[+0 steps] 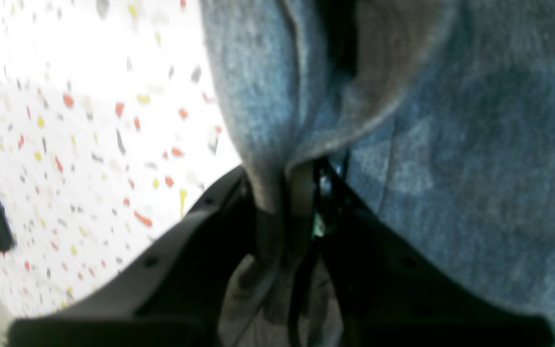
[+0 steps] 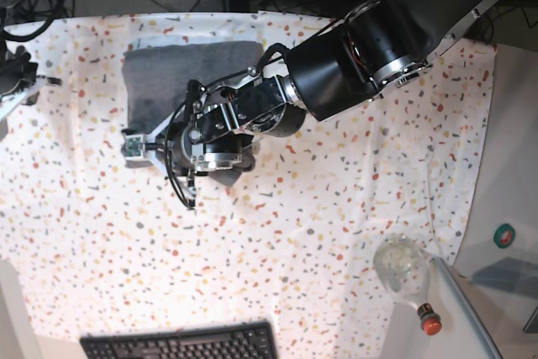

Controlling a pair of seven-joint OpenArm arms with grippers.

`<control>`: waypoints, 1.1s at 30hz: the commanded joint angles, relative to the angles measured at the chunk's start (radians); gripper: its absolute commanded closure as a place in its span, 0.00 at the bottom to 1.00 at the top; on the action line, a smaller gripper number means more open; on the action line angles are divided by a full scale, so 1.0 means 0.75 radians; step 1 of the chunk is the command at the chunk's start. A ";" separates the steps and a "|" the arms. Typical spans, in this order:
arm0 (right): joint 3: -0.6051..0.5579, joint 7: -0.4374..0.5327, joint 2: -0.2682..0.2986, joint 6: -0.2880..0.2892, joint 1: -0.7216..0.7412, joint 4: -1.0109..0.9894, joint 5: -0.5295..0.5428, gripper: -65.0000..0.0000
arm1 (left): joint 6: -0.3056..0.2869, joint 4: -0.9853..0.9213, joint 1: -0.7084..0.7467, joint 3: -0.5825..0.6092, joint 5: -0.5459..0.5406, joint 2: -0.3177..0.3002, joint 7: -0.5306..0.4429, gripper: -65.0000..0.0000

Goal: Layout the t-shirt on the table in an organized manner, then fold the t-shirt properly
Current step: 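Tuck and smooth the bundle's side with the left gripper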

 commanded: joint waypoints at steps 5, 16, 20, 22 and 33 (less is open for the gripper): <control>0.005 0.024 0.019 0.006 0.004 0.020 0.008 1.00 | 0.011 0.022 -0.035 -0.007 0.004 0.032 -0.030 1.00; -0.001 0.026 0.019 0.006 0.029 0.018 0.008 1.00 | 0.011 0.032 -0.053 -0.019 -0.008 0.032 -0.026 1.00; -0.001 0.026 0.019 0.006 0.029 0.018 0.008 1.00 | 0.011 0.032 -0.053 -0.019 -0.008 0.032 -0.024 0.90; -0.001 0.026 0.019 0.006 0.029 0.018 0.008 1.00 | 0.011 0.034 -0.053 -0.019 -0.010 0.032 -0.024 0.72; -0.001 0.026 0.017 0.006 0.027 0.018 0.008 1.00 | 0.011 0.390 -0.078 -0.028 -0.012 0.014 0.207 0.04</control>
